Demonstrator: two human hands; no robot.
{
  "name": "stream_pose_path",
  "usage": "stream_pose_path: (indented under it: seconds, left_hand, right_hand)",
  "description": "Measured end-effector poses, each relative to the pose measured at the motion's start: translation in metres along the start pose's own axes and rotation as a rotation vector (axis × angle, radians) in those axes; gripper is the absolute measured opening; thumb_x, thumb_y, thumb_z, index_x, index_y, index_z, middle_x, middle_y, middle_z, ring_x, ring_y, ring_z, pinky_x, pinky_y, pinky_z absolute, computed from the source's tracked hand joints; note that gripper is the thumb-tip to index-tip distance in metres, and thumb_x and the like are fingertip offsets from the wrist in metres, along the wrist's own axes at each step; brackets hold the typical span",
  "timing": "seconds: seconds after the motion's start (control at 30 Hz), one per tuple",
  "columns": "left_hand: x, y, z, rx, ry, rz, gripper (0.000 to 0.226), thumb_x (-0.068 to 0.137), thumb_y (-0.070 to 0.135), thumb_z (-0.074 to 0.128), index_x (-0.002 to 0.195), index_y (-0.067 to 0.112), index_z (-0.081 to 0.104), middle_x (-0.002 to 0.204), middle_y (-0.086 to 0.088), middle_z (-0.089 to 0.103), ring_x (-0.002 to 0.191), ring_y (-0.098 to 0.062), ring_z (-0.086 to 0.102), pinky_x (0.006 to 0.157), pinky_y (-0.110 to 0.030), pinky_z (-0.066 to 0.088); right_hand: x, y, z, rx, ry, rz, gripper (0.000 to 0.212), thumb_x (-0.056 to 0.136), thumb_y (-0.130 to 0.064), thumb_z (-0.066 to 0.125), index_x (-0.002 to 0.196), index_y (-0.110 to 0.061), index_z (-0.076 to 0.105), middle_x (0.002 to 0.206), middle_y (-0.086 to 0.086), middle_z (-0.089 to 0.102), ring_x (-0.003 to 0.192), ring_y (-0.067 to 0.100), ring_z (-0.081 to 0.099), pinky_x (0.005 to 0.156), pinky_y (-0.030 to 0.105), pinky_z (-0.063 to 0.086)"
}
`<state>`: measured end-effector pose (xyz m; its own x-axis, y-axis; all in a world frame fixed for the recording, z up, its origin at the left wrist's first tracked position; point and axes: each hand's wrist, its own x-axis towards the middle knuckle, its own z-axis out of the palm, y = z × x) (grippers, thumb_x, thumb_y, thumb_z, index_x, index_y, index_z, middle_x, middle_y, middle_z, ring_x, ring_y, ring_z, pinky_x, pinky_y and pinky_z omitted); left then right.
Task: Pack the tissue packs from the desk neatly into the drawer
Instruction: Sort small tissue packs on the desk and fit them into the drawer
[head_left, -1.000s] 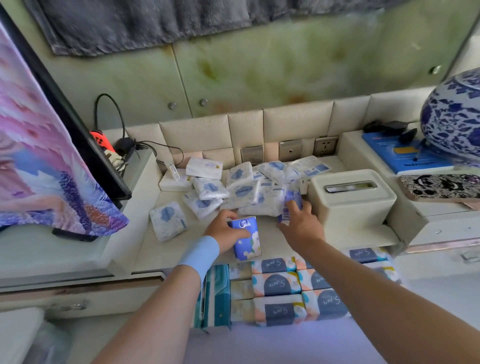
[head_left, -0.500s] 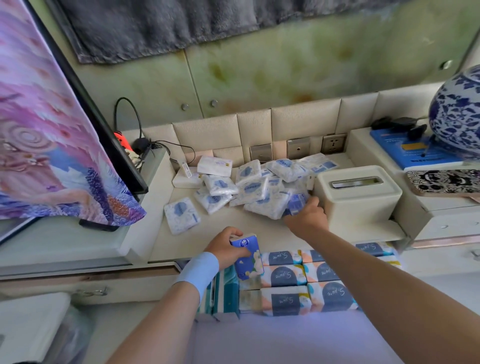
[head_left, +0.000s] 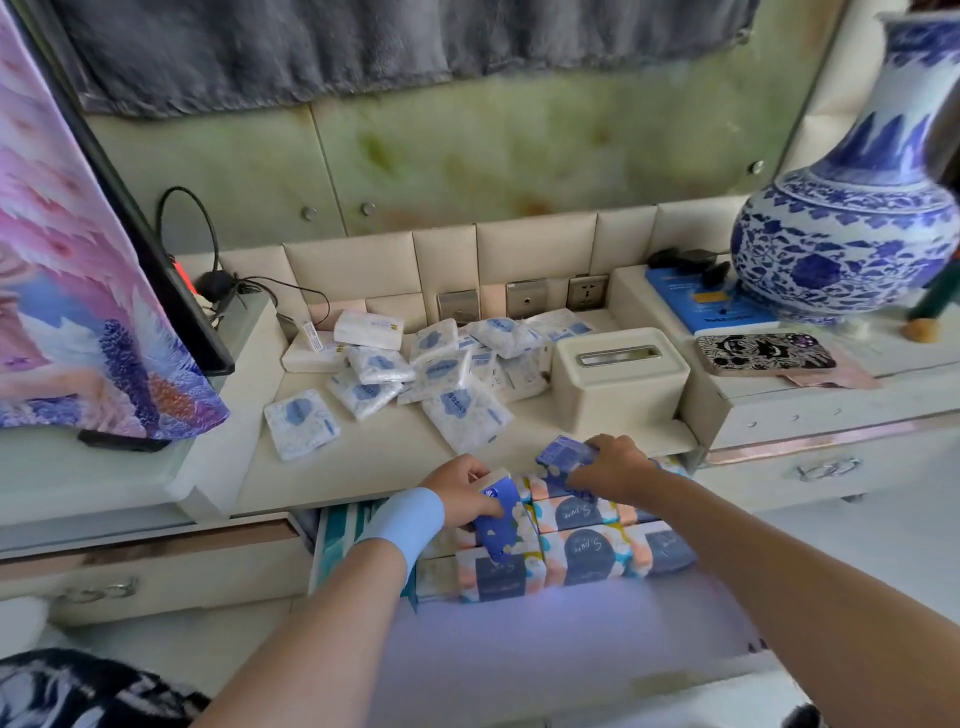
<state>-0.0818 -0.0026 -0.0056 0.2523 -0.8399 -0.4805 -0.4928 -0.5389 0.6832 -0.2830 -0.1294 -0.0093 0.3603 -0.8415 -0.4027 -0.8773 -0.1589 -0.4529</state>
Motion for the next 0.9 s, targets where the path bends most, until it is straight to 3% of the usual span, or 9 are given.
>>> stream_pose_path:
  seconds: [0.1, 0.2, 0.27, 0.33, 0.5, 0.6, 0.67, 0.77, 0.9]
  left_hand:
    - [0.004, 0.012, 0.023, 0.079, -0.049, 0.034, 0.046, 0.071, 0.031, 0.081, 0.109, 0.022, 0.057, 0.109, 0.002, 0.061, 0.099, -0.02, 0.062, 0.088, -0.036, 0.054]
    - [0.006, 0.022, 0.051, 0.151, -0.134, 0.057, 0.045, 0.066, 0.042, 0.081, 0.101, 0.028, 0.057, 0.107, 0.007, 0.062, 0.096, -0.015, 0.06, 0.091, -0.029, 0.048]
    - [0.005, 0.028, 0.068, 0.209, -0.189, 0.067, 0.052, 0.068, 0.045, 0.08, 0.112, 0.03, 0.055, 0.111, 0.006, 0.062, 0.102, -0.016, 0.061, 0.093, -0.029, 0.048]
    - [0.001, 0.035, 0.082, 0.226, -0.236, 0.081, 0.057, 0.079, 0.039, 0.077, 0.128, 0.027, 0.051, 0.12, 0.0, 0.058, 0.1, -0.017, 0.059, 0.085, -0.024, 0.046]
    - [-0.003, 0.044, 0.111, 0.299, -0.311, 0.102, 0.059, 0.089, 0.032, 0.065, 0.141, 0.038, 0.039, 0.113, -0.001, 0.057, 0.073, -0.021, 0.06, 0.067, -0.027, 0.05]
    - [-0.007, 0.047, 0.125, 0.409, -0.359, 0.068, 0.053, 0.084, 0.027, 0.057, 0.134, 0.038, 0.043, 0.112, -0.006, 0.063, 0.071, -0.027, 0.063, 0.062, -0.03, 0.052]
    - [-0.008, 0.046, 0.135, 0.458, -0.389, 0.055, 0.051, 0.081, 0.023, 0.053, 0.131, 0.034, 0.045, 0.11, -0.01, 0.063, 0.078, -0.031, 0.069, 0.069, -0.036, 0.057]
    - [-0.005, 0.044, 0.148, 0.5, -0.378, 0.076, 0.051, 0.083, 0.019, 0.056, 0.132, 0.033, 0.045, 0.114, -0.007, 0.057, 0.081, -0.029, 0.064, 0.073, -0.037, 0.056]
    - [0.0, 0.044, 0.159, 0.539, -0.337, 0.157, 0.047, 0.084, 0.028, 0.064, 0.128, 0.025, 0.049, 0.125, -0.004, 0.056, 0.1, -0.025, 0.056, 0.076, -0.03, 0.044]
  right_hand:
    - [-0.016, 0.029, -0.021, 0.255, -0.049, 0.005, 0.025, 0.088, -0.029, 0.062, 0.099, -0.007, 0.065, 0.093, 0.011, 0.06, 0.076, 0.024, 0.054, 0.062, 0.027, 0.038]
    - [-0.04, 0.061, -0.04, 0.356, -0.176, 0.093, 0.023, 0.091, -0.03, 0.054, 0.086, -0.008, 0.057, 0.074, 0.013, 0.053, 0.051, 0.021, 0.047, 0.048, 0.024, 0.032]
    - [-0.054, 0.079, -0.045, 0.322, -0.25, 0.15, 0.027, 0.091, -0.034, 0.052, 0.085, -0.009, 0.059, 0.065, 0.011, 0.055, 0.045, 0.02, 0.045, 0.045, 0.021, 0.03]
    - [-0.063, 0.095, -0.045, 0.293, -0.301, 0.208, 0.03, 0.092, -0.036, 0.052, 0.082, -0.009, 0.061, 0.058, 0.008, 0.052, 0.043, 0.02, 0.041, 0.043, 0.019, 0.029]
    - [-0.062, 0.119, -0.031, 0.163, -0.261, 0.297, 0.039, 0.087, -0.047, 0.057, 0.094, -0.008, 0.055, 0.076, 0.013, 0.053, 0.057, 0.026, 0.048, 0.051, 0.026, 0.037]
    - [-0.064, 0.121, -0.023, -0.075, -0.211, 0.24, 0.053, 0.089, -0.06, 0.055, 0.079, -0.007, 0.055, 0.06, 0.01, 0.058, 0.047, 0.025, 0.051, 0.052, 0.027, 0.042]
    - [-0.065, 0.12, -0.018, -0.232, -0.181, 0.189, 0.059, 0.086, -0.069, 0.053, 0.071, -0.012, 0.052, 0.053, 0.005, 0.057, 0.045, 0.021, 0.053, 0.056, 0.028, 0.047]
    - [-0.061, 0.122, -0.008, -0.343, -0.161, 0.103, 0.055, 0.083, -0.07, 0.057, 0.086, -0.015, 0.055, 0.078, 0.004, 0.063, 0.066, 0.017, 0.061, 0.063, 0.027, 0.05]
    - [-0.057, 0.122, -0.003, -0.528, -0.115, 0.019, 0.052, 0.089, -0.057, 0.055, 0.114, -0.012, 0.061, 0.106, 0.006, 0.067, 0.096, 0.021, 0.063, 0.079, 0.027, 0.051]
